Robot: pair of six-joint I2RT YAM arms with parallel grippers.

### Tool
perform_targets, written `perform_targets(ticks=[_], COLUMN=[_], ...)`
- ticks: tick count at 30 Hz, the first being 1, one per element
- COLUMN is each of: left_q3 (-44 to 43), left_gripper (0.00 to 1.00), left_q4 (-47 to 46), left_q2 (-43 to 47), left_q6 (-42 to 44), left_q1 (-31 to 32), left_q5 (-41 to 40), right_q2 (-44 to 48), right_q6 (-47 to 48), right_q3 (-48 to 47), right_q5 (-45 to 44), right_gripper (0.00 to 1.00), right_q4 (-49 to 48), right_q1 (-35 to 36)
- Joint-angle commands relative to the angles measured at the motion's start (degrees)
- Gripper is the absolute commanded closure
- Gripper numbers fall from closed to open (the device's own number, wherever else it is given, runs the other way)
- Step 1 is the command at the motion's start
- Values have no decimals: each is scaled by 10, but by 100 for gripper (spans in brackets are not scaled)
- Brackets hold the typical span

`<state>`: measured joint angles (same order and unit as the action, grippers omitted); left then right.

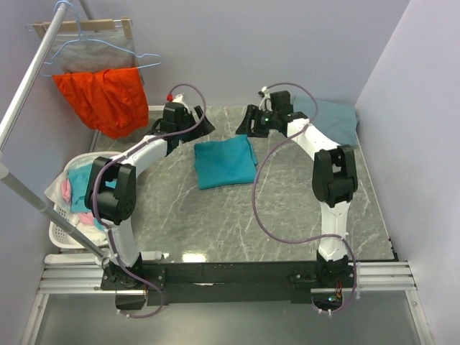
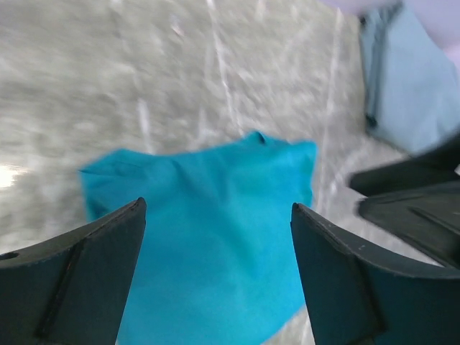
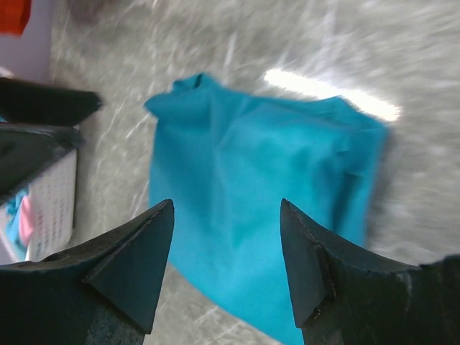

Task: Fold and stack the t-shirts
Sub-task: Smooth out wrinkles on the folded tshirt

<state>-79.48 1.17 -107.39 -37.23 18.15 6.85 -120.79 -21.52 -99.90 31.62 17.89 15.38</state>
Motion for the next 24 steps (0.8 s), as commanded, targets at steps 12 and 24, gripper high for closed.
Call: perform_targets(ticks=[12,24], left_q3=[-8,3], left_gripper=[15,14], left_q4=[-107,-160], left_q2=[-129,-145], left_q6=[29,14], left_q1=[-15,-47], left_q5=[103,117], right_q2=[-165,-147], right_q6=[-7,-5], right_q3=[-133,-73], right_q5=[13,-9], right_gripper=[32,32], right_q4=[53,10], right_q1=[-10,-39])
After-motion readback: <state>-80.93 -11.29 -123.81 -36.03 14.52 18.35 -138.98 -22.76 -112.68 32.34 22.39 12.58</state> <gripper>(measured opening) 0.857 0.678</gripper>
